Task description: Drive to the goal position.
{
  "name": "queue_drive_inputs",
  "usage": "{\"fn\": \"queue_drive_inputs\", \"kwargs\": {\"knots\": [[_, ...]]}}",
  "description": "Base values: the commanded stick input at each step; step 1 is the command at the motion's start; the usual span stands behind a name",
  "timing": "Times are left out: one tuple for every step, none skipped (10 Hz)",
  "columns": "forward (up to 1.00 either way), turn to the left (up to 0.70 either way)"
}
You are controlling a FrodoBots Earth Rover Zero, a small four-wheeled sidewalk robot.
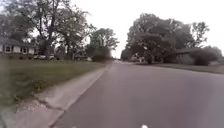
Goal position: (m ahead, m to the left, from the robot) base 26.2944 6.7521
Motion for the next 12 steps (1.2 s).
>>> {"fn": "queue_drive_inputs", "kwargs": {"knots": [[1.00, -0.21], [1.00, -0.36], [1.00, -0.18], [1.00, -0.07], [1.00, 0.00], [1.00, 0.00], [1.00, 0.00], [1.00, 0.00], [1.00, 0.00], [1.00, 0.00], [1.00, 0.00], [1.00, 0.00]]}}
